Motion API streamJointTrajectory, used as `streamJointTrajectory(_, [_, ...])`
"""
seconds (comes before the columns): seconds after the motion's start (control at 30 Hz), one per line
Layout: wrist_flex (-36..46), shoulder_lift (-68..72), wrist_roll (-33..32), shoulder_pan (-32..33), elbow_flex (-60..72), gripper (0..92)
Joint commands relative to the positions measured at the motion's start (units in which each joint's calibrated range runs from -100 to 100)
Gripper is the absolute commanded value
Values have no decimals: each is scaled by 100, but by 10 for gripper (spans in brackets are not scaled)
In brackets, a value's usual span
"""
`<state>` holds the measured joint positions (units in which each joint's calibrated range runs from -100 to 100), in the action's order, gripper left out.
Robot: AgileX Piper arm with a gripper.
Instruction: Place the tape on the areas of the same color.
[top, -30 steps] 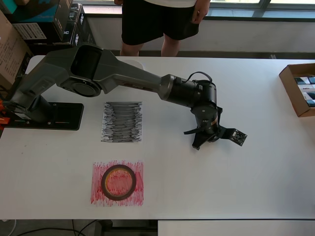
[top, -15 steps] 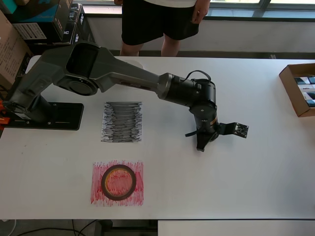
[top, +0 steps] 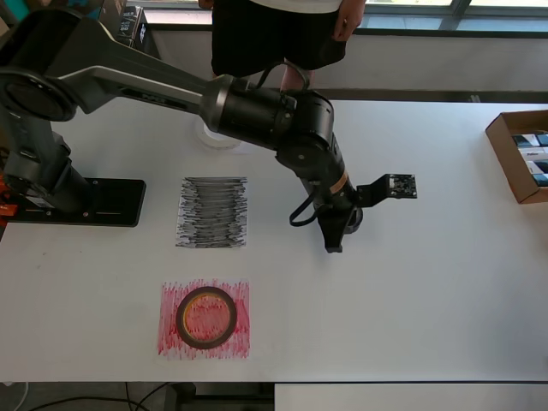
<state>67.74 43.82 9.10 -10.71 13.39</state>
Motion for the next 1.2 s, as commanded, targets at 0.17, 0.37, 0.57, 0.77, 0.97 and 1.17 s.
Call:
streamJointTrajectory(0.17, [-1050, -2137, 1161, -538, -3733, 0])
streamJointTrajectory(0.37, [-2043, -2436, 1693, -546, -4542, 0])
streamJointTrajectory(0.57, [-2892, -2595, 1742, -112, -5023, 0])
streamJointTrajectory(0.77, [-3537, -2717, 1750, 259, -5523, 0])
streamJointTrajectory(0.97, [-4334, -2979, 2061, 472, -6177, 0])
streamJointTrajectory(1.17, [-5030, -3287, 2315, 504, -6795, 0])
